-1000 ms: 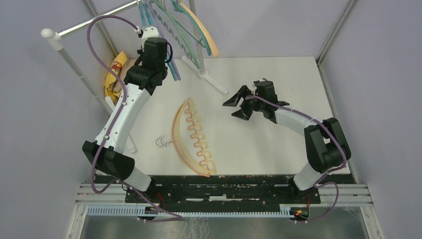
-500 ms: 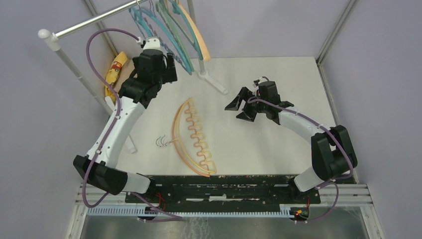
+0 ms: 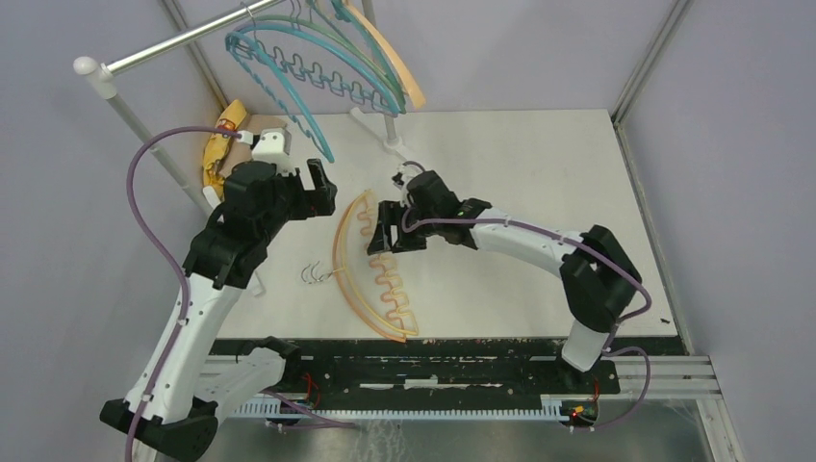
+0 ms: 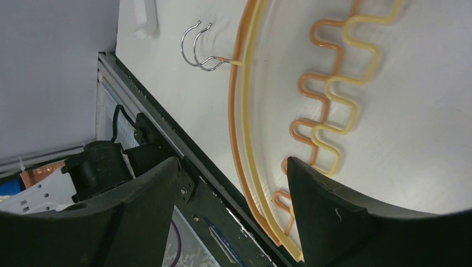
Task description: Organize the hangers
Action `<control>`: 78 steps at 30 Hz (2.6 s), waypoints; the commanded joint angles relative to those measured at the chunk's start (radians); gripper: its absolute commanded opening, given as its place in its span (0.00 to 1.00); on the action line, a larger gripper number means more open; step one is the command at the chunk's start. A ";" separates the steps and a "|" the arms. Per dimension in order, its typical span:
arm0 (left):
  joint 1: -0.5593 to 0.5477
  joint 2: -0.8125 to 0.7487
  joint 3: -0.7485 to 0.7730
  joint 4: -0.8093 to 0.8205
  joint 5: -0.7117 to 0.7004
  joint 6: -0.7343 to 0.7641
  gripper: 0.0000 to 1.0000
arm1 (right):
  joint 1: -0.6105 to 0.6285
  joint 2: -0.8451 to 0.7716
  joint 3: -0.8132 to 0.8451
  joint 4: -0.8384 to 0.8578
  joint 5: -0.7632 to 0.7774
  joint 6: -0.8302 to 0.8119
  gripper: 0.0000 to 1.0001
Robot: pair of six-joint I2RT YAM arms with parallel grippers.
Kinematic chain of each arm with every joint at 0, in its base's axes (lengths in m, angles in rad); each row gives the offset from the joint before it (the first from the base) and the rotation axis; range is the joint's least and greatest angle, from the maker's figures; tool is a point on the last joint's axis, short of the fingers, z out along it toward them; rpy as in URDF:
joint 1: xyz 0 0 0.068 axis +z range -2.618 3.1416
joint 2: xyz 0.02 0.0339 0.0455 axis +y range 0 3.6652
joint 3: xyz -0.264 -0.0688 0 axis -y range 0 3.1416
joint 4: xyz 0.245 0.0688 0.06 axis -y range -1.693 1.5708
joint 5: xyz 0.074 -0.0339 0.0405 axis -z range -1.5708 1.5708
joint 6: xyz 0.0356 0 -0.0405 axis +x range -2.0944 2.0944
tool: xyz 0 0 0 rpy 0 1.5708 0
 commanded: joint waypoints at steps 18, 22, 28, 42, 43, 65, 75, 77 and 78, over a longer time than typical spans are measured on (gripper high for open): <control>-0.003 -0.151 -0.068 -0.067 0.088 -0.051 0.99 | 0.153 0.508 0.418 0.072 -0.038 0.017 0.64; -0.003 -0.168 -0.082 -0.071 0.088 -0.049 0.99 | 0.153 0.557 0.470 0.077 -0.019 0.015 0.64; -0.003 -0.178 -0.085 -0.082 0.094 -0.039 0.99 | 0.153 0.627 0.538 0.091 -0.022 0.037 0.52; -0.003 -0.229 -0.072 -0.077 0.242 -0.022 0.99 | 0.060 0.431 0.265 0.402 -0.073 0.194 0.01; -0.003 -0.237 -0.077 -0.069 0.266 -0.026 0.99 | 0.035 0.404 0.221 0.483 -0.090 0.244 0.01; -0.003 -0.264 -0.336 0.058 0.357 -0.008 0.99 | -0.118 0.348 0.155 1.226 -0.159 0.875 0.01; -0.003 -0.290 -0.327 0.066 0.298 0.003 0.99 | -0.171 0.190 0.051 1.078 -0.243 0.762 0.01; -0.003 -0.292 -0.313 0.071 0.310 -0.002 0.99 | -0.179 0.171 0.027 1.048 -0.245 0.741 0.01; -0.003 -0.294 -0.308 0.073 0.313 -0.006 0.99 | -0.181 0.166 0.018 1.048 -0.247 0.739 0.01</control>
